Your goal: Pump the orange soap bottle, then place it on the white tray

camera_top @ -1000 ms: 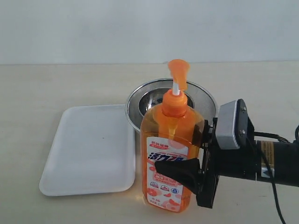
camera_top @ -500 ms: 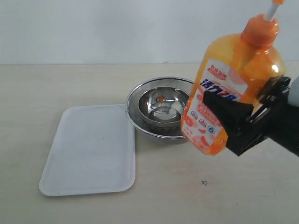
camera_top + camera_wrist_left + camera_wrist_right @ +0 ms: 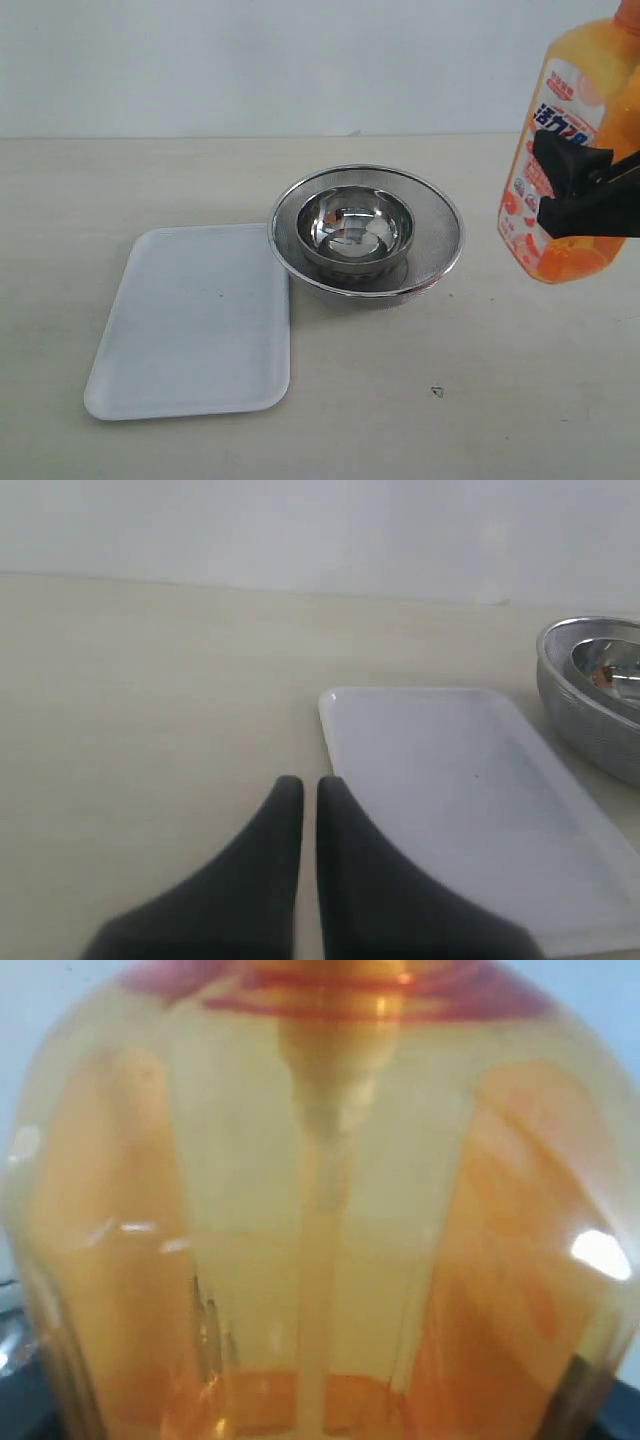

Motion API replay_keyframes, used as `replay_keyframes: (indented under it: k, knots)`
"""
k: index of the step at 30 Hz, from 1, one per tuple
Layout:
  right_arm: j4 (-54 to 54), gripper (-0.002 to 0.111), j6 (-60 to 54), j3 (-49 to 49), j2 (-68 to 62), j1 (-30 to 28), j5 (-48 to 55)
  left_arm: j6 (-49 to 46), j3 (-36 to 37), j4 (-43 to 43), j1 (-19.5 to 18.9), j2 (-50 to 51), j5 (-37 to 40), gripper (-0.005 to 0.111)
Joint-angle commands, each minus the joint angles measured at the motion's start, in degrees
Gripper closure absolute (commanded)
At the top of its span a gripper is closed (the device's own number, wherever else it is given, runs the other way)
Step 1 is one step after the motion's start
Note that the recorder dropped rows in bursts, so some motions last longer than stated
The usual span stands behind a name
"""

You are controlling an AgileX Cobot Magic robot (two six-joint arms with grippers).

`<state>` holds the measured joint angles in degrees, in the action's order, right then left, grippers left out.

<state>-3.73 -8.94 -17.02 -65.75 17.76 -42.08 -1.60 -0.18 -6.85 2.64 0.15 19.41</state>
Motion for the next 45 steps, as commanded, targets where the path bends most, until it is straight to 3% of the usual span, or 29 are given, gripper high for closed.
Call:
replay_keyframes:
  k: [1,11,25,45]
  knots:
    - [-3.76,0.109,-4.02,-1.11,1.04,0.08,-3.62,-0.22,0.18,0.28,-0.25,-0.15,-0.15,0.102]
    - [-7.0,0.109,3.5,-3.73,-12.42,0.08,-15.18,-0.22,0.18,0.28,-0.25,-0.15,-0.15,0.102]
    - [-9.17,0.109,3.74,-8.29,-33.27,0.08,-26.73,-0.22,0.18,0.28,-0.25,-0.15,-0.15,0.102]
    - [-9.81,0.109,2.96,-9.78,-34.96,0.08,-26.85,-0.22,0.18,0.28,-0.25,-0.15,-0.15,0.102]
